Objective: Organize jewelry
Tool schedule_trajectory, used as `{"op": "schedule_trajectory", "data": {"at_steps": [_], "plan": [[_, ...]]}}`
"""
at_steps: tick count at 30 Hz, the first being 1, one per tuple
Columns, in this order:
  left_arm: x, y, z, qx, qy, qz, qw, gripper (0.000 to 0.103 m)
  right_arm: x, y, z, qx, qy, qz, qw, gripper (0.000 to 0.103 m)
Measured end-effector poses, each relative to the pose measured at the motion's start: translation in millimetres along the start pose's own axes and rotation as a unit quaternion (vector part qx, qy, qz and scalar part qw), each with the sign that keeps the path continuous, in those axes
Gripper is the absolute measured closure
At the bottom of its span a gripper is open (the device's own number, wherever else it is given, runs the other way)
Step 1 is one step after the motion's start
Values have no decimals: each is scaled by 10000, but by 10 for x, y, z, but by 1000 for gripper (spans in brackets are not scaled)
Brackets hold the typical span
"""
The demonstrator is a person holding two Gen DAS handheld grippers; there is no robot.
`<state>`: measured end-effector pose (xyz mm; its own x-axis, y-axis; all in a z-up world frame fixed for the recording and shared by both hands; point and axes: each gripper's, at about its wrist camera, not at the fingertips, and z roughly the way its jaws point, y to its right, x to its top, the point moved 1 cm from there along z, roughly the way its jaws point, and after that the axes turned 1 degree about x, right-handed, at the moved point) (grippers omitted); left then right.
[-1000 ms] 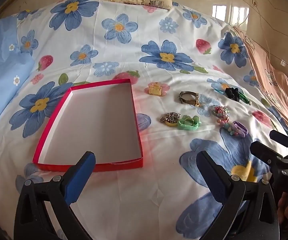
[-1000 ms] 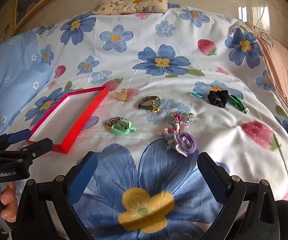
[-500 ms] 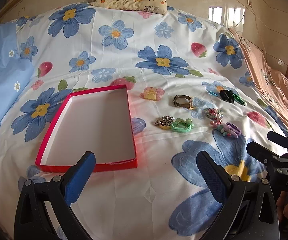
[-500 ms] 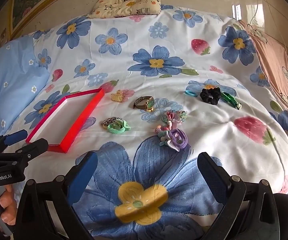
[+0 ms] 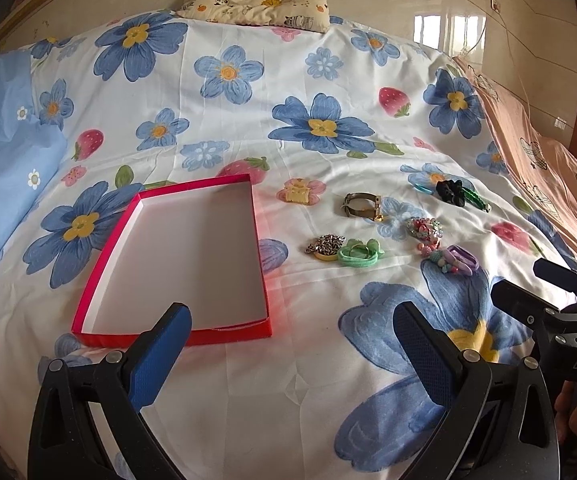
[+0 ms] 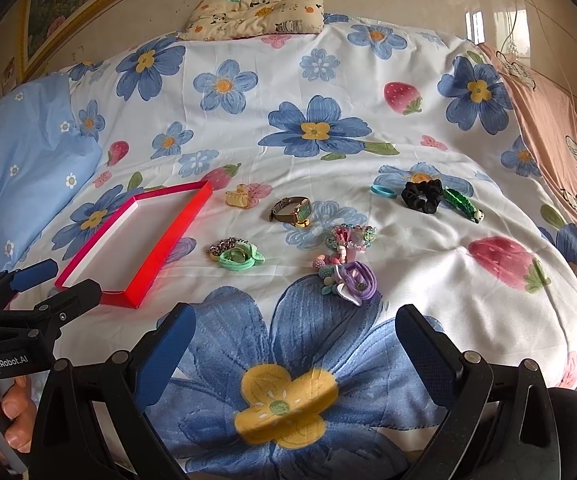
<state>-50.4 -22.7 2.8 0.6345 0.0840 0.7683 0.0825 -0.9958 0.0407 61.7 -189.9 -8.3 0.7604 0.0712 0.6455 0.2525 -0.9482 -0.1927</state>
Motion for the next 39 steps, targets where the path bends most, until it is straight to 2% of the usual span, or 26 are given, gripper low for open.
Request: {"op": "schedule_trajectory", "data": {"at_steps": [20, 21, 39], "plan": [[91, -113, 100, 16, -45, -26, 10000, 1, -4, -46, -1, 118, 1, -40, 9999, 2], [-21, -19, 18, 29, -14, -29, 10000, 1, -8, -45, -4, 122, 2, -37, 9999, 2], [-51, -9, 37, 39, -24, -15, 10000, 1, 4, -82, -14, 138, 7, -33, 9999, 2]]}}
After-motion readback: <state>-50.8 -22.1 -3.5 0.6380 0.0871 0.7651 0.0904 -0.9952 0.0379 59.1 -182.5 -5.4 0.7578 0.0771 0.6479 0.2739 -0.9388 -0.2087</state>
